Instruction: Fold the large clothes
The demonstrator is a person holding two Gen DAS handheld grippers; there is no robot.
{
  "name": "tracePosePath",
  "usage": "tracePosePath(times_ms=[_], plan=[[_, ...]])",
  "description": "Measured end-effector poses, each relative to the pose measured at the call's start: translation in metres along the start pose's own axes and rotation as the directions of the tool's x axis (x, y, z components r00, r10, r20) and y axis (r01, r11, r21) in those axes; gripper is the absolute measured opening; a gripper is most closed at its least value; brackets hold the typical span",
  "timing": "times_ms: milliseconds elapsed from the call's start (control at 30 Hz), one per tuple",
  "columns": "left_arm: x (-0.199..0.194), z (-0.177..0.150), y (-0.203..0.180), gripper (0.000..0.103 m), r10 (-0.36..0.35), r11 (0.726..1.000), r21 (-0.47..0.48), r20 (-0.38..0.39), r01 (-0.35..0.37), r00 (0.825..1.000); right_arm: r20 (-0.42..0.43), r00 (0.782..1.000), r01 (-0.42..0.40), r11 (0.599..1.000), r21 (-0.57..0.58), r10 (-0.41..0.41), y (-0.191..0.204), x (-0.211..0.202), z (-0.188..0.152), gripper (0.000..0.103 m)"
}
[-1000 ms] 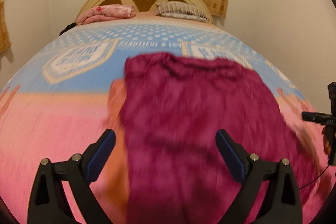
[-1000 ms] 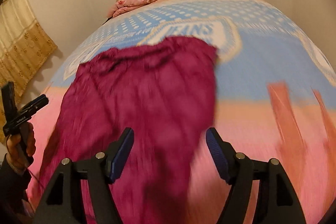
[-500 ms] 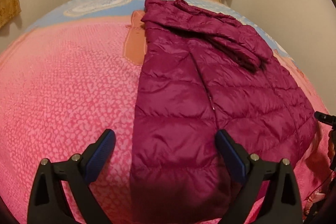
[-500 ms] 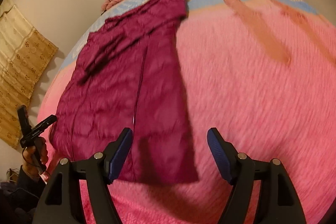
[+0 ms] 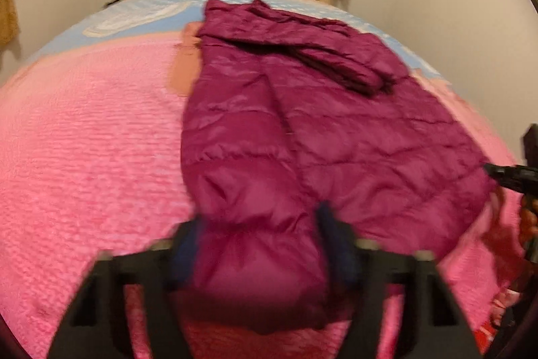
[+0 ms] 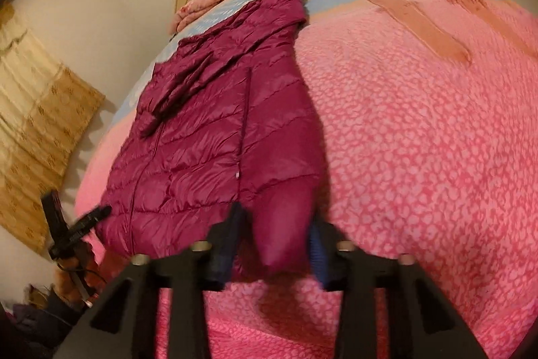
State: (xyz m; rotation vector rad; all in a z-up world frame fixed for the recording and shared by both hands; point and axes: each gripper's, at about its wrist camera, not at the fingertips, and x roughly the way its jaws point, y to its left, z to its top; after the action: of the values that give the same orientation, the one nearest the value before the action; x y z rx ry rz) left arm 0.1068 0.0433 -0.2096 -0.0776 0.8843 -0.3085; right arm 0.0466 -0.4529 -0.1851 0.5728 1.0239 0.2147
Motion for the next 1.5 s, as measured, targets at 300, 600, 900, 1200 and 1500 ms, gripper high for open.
tracePosePath(times_ms=[300,600,900,1200,1500], plan=[[-0.053,0.005,-0.015,0.011,-0.146,0.989,0.036,0.111,0.142,0.983,0.03,0.992,-0.119,0.993,-0.006,0.119,0.013,-0.025,-0.004,0.005],[-0.155,0.019,-0.028,0.011,-0.338,0.941,0.104,0.272,0.321,0.901,0.158,0.953,-0.254,0.966,-0.053,0.26,0.041,-0.121,-0.015,0.005],[-0.151,0.064,0.0,0.011,-0.44,0.882,-0.036,0.293,0.469,0.849,0.331,0.871,-0.361,0.93,-0.07,0.363,0.06,-0.181,0.025,0.005],[-0.051,0.172,0.036,0.011,-0.438,0.87,-0.148,0.207,0.471,0.875,0.331,0.904,-0.277,0.961,-0.026,0.27,0.087,-0.102,0.156,0.004],[0.009,0.199,0.045,0.051,-0.24,0.952,-0.158,0.139,0.261,0.961,0.251,0.961,-0.135,0.99,0.049,0.119,0.067,0.012,0.229,0.004]])
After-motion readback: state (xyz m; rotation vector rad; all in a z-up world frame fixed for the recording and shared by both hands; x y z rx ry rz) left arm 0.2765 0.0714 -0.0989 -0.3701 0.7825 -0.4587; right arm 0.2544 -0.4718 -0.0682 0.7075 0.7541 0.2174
